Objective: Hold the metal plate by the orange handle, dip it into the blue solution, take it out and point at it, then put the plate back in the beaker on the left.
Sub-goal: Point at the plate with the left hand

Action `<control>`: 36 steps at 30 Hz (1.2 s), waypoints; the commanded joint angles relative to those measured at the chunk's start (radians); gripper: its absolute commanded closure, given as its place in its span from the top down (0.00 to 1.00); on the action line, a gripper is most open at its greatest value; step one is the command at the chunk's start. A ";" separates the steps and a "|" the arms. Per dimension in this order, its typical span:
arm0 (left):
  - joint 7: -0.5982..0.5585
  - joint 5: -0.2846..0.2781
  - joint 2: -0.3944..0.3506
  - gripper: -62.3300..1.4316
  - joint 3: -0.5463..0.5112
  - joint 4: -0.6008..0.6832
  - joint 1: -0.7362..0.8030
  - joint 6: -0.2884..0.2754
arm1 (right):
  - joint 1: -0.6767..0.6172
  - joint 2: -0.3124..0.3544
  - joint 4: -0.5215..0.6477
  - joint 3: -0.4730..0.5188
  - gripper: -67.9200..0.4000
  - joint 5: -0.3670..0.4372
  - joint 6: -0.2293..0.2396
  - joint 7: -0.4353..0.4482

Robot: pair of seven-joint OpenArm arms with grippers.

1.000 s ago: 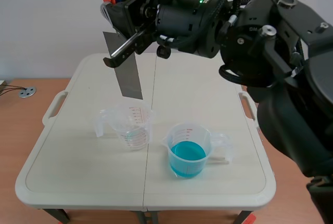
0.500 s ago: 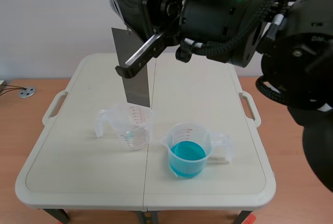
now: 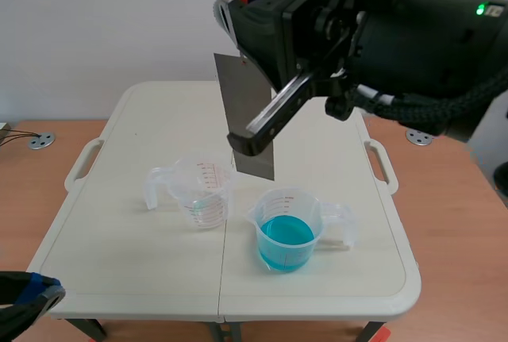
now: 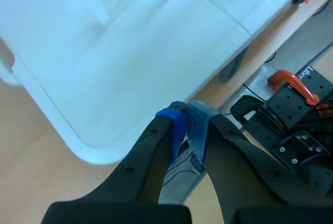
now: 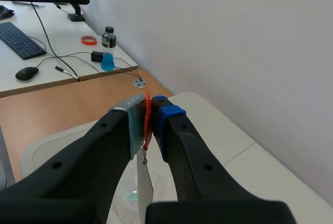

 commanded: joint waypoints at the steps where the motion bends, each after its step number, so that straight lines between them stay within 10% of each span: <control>1: -0.014 -0.006 -0.003 0.07 0.004 0.011 -0.018 0.000 | -0.010 0.006 0.025 0.020 0.03 0.017 0.002 0.019; 12: -0.014 -0.006 -0.002 0.07 0.082 -0.007 -0.201 -0.173 | -0.095 0.008 0.047 0.149 0.03 0.039 0.014 0.043; 36: -0.013 0.002 0.106 0.07 0.469 -0.303 -0.783 -0.217 | -0.112 0.007 0.047 0.180 0.03 0.040 0.035 0.042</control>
